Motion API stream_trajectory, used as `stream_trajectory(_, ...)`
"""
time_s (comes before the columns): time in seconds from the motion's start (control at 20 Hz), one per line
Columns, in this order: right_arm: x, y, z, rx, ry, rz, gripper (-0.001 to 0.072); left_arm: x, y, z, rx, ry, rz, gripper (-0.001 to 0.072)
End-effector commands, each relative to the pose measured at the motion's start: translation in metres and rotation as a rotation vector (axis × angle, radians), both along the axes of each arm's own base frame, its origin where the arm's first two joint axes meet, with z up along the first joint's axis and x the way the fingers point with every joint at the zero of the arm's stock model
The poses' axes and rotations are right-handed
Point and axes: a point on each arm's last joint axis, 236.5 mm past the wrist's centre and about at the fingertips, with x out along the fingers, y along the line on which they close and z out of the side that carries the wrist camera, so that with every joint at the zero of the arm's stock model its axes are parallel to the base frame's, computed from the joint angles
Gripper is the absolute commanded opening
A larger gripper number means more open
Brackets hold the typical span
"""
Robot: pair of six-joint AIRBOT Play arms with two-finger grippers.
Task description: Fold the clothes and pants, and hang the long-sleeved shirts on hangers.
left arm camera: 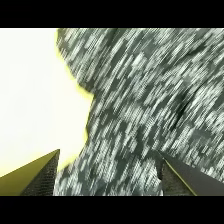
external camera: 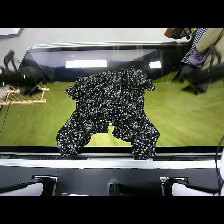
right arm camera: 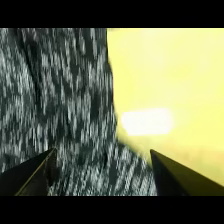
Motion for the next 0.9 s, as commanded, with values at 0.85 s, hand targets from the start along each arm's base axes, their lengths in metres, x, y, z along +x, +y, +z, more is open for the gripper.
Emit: stream_trajectory(0.85, -0.163, 0.223, -0.206, 0.309, 0.399, -0.345, 0.0682, -0.163, -0.165, -0.133, -0.381, 0.172, 0.155, 0.0682)
